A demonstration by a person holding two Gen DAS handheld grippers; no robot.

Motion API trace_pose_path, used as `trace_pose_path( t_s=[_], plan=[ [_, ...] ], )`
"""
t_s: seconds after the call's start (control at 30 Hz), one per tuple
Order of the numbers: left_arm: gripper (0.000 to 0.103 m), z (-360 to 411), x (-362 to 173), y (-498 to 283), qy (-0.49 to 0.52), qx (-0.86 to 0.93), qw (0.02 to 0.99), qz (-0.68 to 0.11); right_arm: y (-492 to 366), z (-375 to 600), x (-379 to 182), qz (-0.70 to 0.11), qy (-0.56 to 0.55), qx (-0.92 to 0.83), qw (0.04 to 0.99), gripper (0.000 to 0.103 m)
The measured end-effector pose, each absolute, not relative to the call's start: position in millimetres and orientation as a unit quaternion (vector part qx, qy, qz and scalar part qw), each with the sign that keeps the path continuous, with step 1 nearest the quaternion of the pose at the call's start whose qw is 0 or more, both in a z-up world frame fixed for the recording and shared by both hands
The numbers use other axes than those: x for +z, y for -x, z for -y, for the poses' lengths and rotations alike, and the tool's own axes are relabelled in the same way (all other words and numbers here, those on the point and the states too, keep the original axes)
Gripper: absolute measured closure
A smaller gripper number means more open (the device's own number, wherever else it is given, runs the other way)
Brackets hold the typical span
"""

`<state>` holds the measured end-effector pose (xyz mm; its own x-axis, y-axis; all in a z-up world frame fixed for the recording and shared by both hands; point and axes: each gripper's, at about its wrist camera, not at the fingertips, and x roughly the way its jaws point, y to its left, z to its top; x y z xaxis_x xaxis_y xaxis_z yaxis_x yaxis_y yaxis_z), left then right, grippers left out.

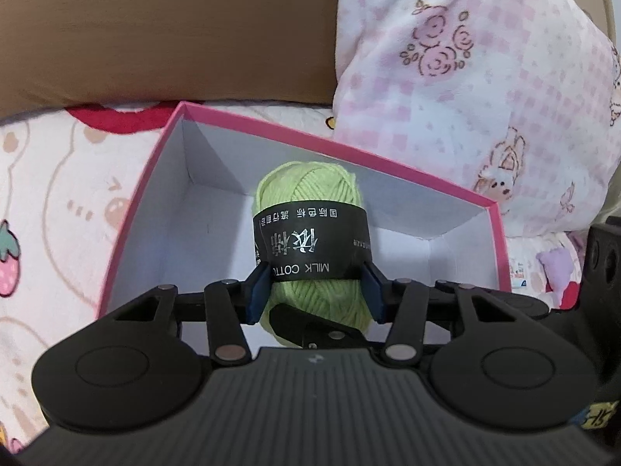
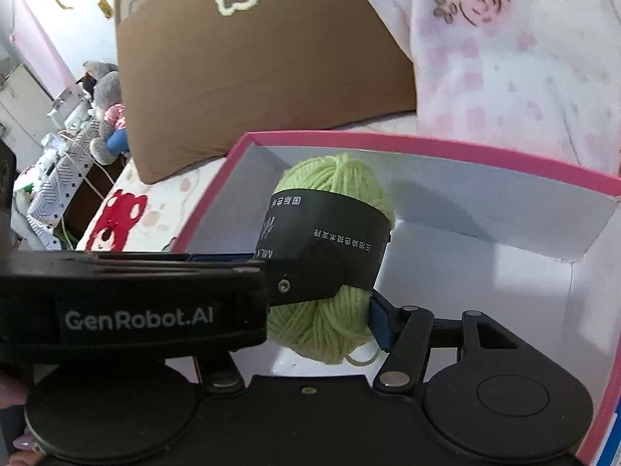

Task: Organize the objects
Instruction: 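Lower the yarn ball into the pink box and open the right tool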

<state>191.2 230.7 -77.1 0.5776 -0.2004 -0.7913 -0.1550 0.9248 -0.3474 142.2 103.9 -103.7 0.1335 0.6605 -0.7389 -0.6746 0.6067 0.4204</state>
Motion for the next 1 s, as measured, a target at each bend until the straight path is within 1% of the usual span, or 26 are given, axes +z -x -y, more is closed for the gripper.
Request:
trace_pose_path(
  t_s=[0.2,0.33,0.4,0.47,0.5,0.53,0.6,0.67,0.73,0.87,0.93,1.0],
  plan=[
    [0.056,-233,-95,-197,0.208,-0.011,0.857,-0.471,-148,-100,-116,-0.514,0.004,0.442,0.735,0.038],
    [0.056,-237,-96,-207,0.213,0.014,0.855,-0.473,-156,-99,-123,-0.527,-0.031,0.456,0.716,0.033],
    [0.056,-241,-94,-211,0.226,0.016,0.849,-0.478,-158,-98,-123,-0.521,-0.03,0.457,0.72,0.033],
    [0.056,-243,-93,-214,0.232,0.02,0.843,-0.484,-153,-94,-120,-0.505,-0.014,0.463,0.729,0.04],
    [0.056,-242,-94,-213,0.23,0.021,0.844,-0.483,-150,-92,-118,-0.496,0.001,0.465,0.733,0.049],
    [0.056,-241,-96,-212,0.229,0.022,0.844,-0.484,-148,-93,-118,-0.49,0.021,0.462,0.739,0.055],
    [0.057,-239,-99,-210,0.235,0.019,0.841,-0.487,-144,-94,-119,-0.482,0.052,0.456,0.746,0.06],
    [0.057,-233,-99,-205,0.228,0.021,0.843,-0.486,-142,-92,-122,-0.48,0.048,0.456,0.748,0.062],
    [0.057,-223,-99,-198,0.213,0.033,0.845,-0.489,-141,-89,-127,-0.481,0.045,0.447,0.753,0.067],
    [0.066,-207,-108,-189,0.207,0.048,0.847,-0.487,-135,-92,-125,-0.465,0.059,0.436,0.768,0.069],
    [0.068,-206,-111,-190,0.204,0.054,0.852,-0.48,-129,-95,-120,-0.447,0.077,0.437,0.777,0.071],
    [0.069,-210,-116,-194,0.226,0.055,0.846,-0.48,-126,-98,-119,-0.436,0.091,0.433,0.783,0.073]
  ],
)
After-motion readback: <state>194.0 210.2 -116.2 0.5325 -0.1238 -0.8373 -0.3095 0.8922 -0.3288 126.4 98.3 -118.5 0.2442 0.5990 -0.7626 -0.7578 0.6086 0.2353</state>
